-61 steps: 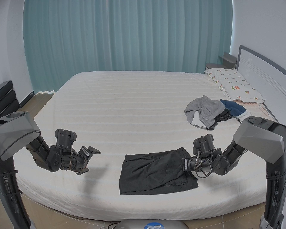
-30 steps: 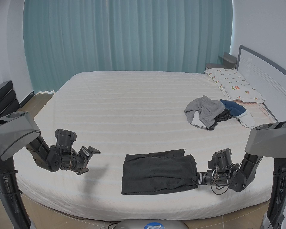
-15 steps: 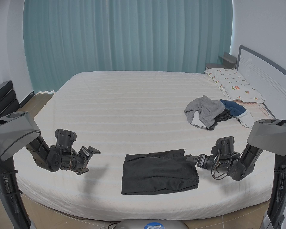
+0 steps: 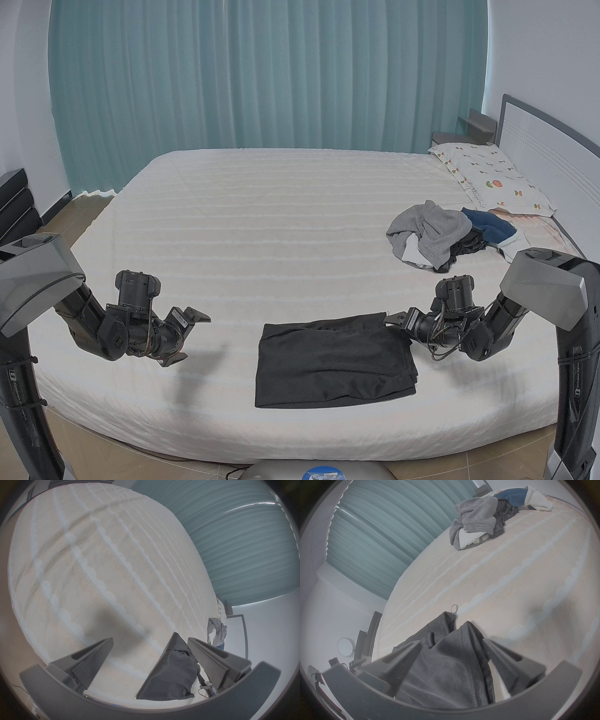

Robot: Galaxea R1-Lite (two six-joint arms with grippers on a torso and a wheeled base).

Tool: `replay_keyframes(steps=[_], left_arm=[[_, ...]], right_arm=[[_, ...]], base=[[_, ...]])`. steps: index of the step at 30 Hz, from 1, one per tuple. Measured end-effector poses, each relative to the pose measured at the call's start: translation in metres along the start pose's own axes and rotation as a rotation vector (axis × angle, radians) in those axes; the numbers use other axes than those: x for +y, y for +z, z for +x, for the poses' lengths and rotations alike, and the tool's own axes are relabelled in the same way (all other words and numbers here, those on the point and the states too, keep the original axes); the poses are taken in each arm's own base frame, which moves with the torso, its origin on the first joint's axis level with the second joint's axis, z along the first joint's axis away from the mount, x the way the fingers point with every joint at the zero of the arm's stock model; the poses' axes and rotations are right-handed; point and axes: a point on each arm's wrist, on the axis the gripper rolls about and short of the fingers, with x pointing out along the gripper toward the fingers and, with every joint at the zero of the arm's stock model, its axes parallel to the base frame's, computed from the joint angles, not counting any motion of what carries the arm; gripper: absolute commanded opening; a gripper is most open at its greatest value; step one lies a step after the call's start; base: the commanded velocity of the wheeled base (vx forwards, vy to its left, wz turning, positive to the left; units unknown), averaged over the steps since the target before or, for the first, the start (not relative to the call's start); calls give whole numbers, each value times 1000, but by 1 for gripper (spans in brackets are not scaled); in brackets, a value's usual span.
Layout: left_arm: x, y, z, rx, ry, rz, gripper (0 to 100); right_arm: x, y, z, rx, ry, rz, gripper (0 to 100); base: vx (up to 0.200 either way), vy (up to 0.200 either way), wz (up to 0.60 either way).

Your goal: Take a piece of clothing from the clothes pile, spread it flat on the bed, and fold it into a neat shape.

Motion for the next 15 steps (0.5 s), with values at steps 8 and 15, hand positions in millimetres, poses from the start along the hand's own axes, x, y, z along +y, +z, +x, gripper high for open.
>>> replay_keyframes(steps=[8, 15], left_arm=[[0, 0, 0, 1, 0, -1, 100], [0, 0, 0, 1, 0, -1, 100]], right_arm=[[-4, 12, -2, -33, -1, 29, 0], [-3, 26, -4, -75, 14, 50, 0]], base=[[0, 0, 0], [0, 0, 0]])
